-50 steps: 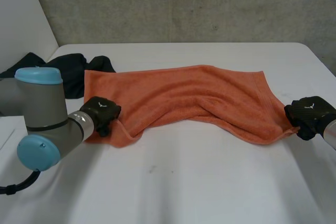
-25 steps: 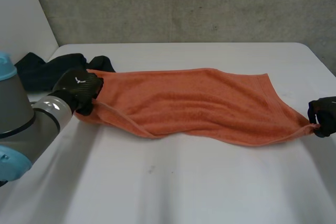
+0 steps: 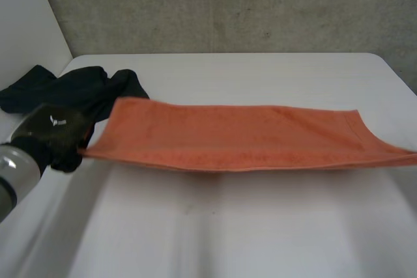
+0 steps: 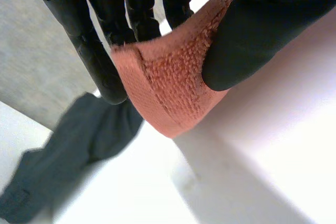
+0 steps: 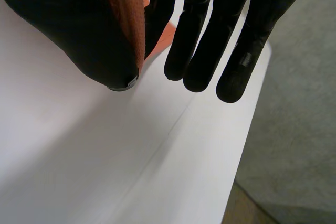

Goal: Fold the laundry.

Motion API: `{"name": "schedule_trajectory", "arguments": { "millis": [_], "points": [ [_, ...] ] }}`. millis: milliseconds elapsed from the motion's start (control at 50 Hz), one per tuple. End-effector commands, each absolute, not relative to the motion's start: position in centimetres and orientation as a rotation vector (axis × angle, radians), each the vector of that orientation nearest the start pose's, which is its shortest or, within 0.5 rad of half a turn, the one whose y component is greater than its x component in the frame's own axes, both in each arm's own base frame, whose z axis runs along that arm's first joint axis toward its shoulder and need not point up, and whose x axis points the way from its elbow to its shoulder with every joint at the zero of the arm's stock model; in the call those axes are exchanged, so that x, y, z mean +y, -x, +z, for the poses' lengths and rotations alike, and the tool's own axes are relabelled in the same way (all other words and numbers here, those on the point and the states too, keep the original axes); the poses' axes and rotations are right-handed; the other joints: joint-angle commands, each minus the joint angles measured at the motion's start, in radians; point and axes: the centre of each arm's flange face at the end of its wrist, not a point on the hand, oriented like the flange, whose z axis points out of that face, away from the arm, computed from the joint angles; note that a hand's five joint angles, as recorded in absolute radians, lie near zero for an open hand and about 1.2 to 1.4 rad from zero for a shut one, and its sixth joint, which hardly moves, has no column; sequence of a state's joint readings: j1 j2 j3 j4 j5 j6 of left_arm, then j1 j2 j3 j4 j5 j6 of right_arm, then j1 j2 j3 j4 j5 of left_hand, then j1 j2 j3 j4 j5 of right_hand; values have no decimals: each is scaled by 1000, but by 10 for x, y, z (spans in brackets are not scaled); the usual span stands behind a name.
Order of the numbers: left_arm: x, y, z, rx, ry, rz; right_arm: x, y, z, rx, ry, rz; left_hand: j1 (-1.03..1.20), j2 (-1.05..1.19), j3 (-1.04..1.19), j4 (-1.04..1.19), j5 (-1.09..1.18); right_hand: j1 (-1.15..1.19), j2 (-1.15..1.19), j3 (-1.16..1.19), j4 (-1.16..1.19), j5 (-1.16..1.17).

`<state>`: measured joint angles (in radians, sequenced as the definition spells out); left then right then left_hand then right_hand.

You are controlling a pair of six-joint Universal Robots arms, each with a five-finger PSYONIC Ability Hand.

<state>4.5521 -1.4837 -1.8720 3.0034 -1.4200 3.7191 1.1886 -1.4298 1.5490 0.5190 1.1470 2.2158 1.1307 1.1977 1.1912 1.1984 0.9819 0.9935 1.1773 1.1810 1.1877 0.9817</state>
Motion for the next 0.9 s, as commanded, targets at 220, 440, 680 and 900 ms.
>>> {"name": "schedule_trajectory", "arguments": {
  "millis": [220,440,680,900],
  "points": [
    [-270,206,193,2259,-1101,-1709,-344,-89,220,2691,1071,-1610,266,199,205,198,240,403,219,215,209,240],
    [-351,228,172,2235,-826,-1798,-397,-112,201,2724,1035,-1764,266,199,205,198,240,403,219,215,209,240],
    [-393,250,149,2158,-807,-1874,-442,-132,176,2755,996,-1874,266,199,205,198,240,403,219,215,209,240],
    [-398,268,138,2079,-834,-1963,-460,-151,160,2795,972,-1934,-955,-1022,-1015,-1023,-981,-819,-1003,-1006,-1013,-982]
  ]
}}
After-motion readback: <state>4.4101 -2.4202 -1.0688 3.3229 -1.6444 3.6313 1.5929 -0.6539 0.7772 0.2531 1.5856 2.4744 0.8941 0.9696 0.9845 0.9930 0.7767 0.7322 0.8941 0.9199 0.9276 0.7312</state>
